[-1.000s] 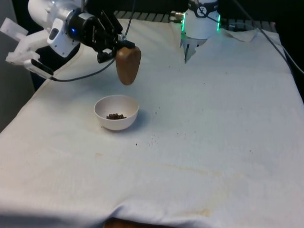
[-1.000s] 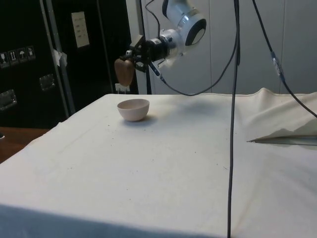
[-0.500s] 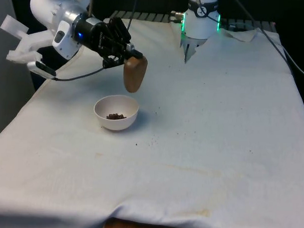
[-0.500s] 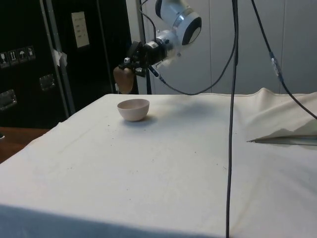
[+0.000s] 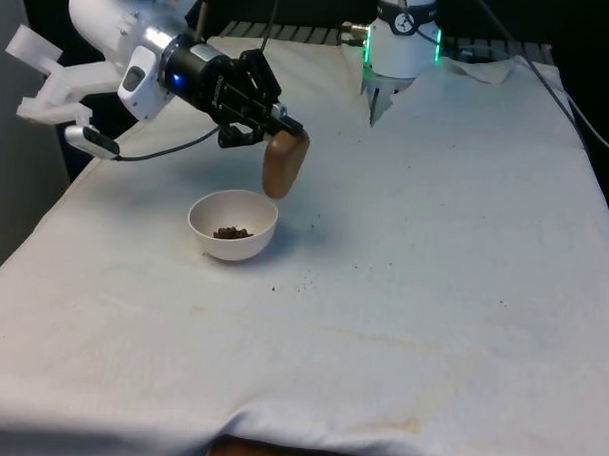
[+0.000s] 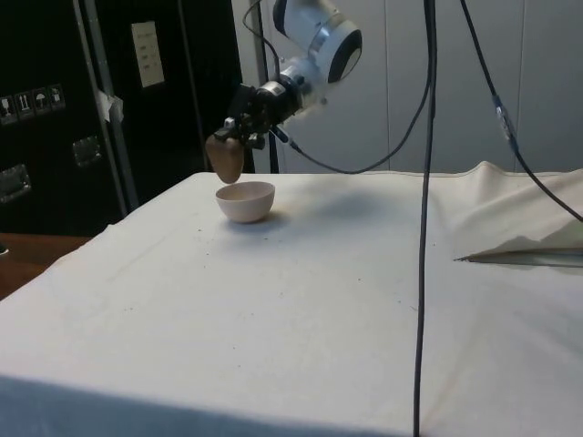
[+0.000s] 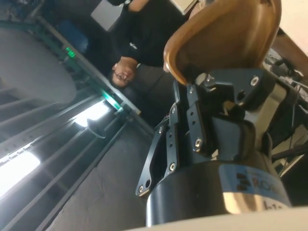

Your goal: Pour the coffee beans from the cup into the bowl.

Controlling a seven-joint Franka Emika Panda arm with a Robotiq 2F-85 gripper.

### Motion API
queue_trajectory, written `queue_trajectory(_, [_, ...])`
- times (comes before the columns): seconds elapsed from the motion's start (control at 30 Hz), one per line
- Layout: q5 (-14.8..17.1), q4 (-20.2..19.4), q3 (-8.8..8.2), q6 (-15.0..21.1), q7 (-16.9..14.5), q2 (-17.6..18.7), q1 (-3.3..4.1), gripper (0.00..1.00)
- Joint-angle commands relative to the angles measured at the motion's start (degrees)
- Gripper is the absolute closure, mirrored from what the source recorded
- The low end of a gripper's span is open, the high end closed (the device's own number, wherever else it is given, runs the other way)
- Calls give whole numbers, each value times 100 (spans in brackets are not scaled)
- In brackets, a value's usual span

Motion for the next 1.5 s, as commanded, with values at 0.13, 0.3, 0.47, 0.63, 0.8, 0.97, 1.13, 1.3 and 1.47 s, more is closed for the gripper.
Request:
queue_trajectory(0.13, [-103,-34,6,132,-17,-86,86,100])
queue_trajectory(0.3, [-275,-160,-52,298,-29,-275,189,100])
queue_trajectory(0.47, [-407,-206,-52,390,-57,-372,235,100])
queue_trajectory(0.63, [-544,-264,-46,533,-120,-447,309,100])
queue_trajectory(0.8, [-693,-332,-17,710,-183,-521,378,100])
queue_trajectory(0.97, [-865,-407,11,911,-241,-590,470,100])
queue_trajectory(1.13, [-985,-458,52,1060,-275,-647,516,100])
queue_trajectory(1.3, [-1106,-430,166,1129,-315,-670,470,100])
queue_trajectory(1.47, [-1238,-539,178,1473,-367,-768,613,100])
